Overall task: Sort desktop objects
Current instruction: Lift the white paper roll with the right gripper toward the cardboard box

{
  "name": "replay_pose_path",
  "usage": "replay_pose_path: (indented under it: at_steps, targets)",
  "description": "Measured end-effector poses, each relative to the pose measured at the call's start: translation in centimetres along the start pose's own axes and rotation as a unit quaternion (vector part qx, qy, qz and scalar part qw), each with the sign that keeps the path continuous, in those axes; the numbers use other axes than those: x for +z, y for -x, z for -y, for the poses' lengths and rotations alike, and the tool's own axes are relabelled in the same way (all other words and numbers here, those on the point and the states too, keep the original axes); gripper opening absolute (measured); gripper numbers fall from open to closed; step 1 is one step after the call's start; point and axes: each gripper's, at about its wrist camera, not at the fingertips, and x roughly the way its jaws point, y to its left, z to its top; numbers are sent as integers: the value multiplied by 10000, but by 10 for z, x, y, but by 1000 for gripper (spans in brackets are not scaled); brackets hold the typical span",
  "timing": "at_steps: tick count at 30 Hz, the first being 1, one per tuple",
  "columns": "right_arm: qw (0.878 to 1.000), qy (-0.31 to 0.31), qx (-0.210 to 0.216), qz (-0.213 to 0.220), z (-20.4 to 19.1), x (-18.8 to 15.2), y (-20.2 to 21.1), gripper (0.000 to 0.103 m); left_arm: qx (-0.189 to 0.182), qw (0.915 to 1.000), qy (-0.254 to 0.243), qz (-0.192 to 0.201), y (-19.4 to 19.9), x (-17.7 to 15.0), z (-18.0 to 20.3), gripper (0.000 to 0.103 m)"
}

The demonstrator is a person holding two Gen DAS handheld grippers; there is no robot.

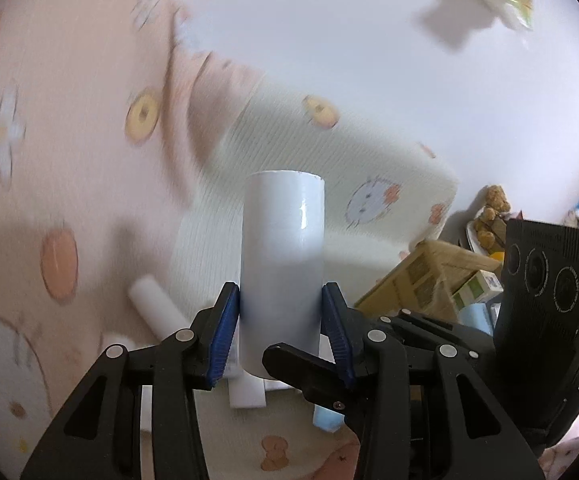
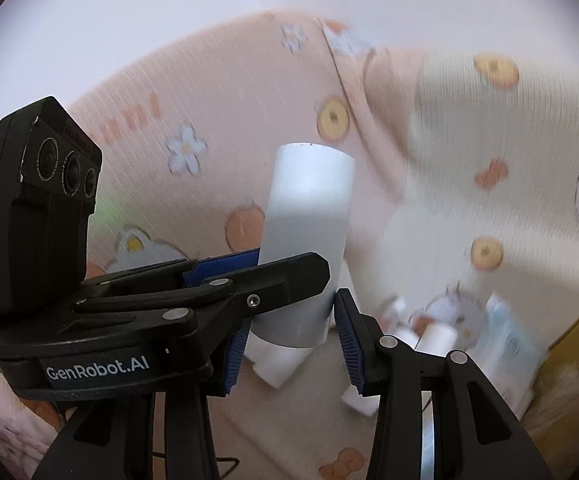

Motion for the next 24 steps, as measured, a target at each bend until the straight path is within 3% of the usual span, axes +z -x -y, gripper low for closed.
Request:
replay_pose_path:
  at_steps: [13,24]
  targets:
    - [9949,309,-204,938,4,36,74,40,-21,9931,-1009,603,35,41,82,46]
    - [9912,231,-369,1254,38,30,133,40,-283,9877,-1459,491,21,36,139,46]
